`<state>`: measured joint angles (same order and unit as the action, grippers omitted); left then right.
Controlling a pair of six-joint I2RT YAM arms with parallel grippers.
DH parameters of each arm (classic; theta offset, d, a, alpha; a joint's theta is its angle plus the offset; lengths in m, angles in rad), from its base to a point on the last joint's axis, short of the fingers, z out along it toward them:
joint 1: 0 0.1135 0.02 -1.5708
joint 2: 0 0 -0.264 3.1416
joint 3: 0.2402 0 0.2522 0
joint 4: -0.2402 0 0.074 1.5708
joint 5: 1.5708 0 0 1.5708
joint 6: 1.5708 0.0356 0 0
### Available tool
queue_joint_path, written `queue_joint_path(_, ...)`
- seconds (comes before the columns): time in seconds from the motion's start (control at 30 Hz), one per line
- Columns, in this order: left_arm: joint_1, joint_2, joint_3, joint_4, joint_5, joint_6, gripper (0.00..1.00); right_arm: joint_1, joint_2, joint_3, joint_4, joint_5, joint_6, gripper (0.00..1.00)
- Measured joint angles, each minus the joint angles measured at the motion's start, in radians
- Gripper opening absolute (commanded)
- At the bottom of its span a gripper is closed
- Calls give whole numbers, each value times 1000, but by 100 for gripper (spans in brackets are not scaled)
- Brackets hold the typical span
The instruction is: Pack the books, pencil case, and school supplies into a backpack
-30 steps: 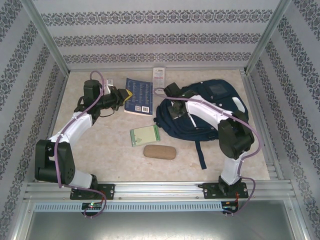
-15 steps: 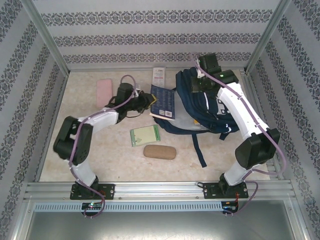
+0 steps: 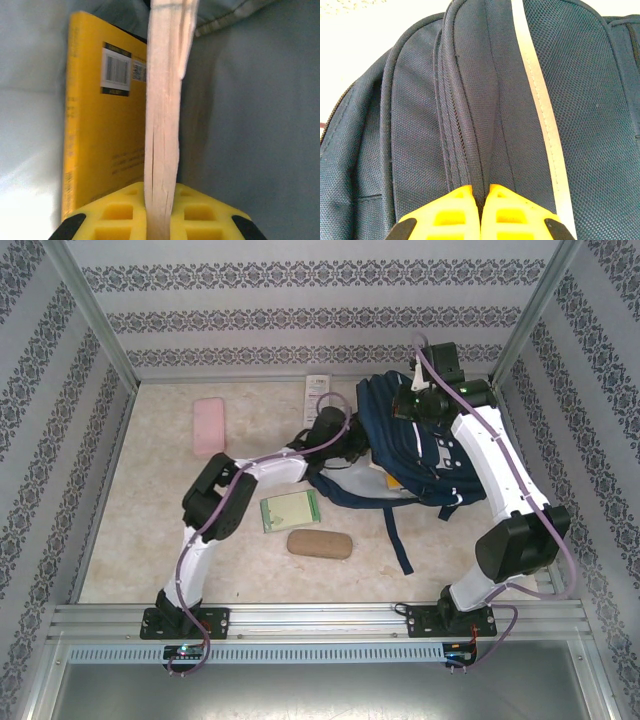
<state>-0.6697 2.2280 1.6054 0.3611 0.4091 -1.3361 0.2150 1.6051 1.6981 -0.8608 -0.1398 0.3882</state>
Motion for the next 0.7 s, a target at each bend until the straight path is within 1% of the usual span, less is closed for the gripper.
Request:
queue_joint_path(0.1, -40, 81, 141, -105, -49, 23, 1, -2, -1, -2, 4, -14, 11, 0)
queue_joint_path(0.13, -50, 101, 179, -142, -62, 32, 4, -2, -1, -2, 5, -17, 13, 0)
queue_joint_path(0.23, -80, 171, 328, -266, -90, 72, 24, -2, -2, -2, 5, -19, 21, 0)
queue_joint_path(0.27, -90, 195, 386, -314, -97, 94, 37, -4, -4, -4, 5, -19, 22, 0)
queue_joint_path(0.3, -99, 219, 446, -367, -104, 115, 48, -9, -6, -5, 4, -19, 23, 0)
queue_joint_path(0.37, -110, 248, 538, -465, -120, 149, 60, -20, -11, -6, 5, -16, 25, 0)
queue_joint_path(0.4, -113, 254, 568, -515, -130, 171, 64, -27, -19, -8, 6, -15, 25, 0)
queue_joint_path(0.53, -117, 241, 591, -642, -177, 239, 71, -30, -48, -30, 19, -10, 25, 0)
queue_joint_path(0.6, -117, 216, 565, -688, -210, 279, 72, -30, -54, -43, 26, -11, 25, 0)
queue_joint_path(0.63, -117, 197, 542, -714, -230, 299, 75, -29, -56, -50, 31, -16, 25, 0)
queue_joint_path(0.7, -117, 167, 512, -756, -262, 327, 76, -29, -58, -59, 36, -24, 25, 0)
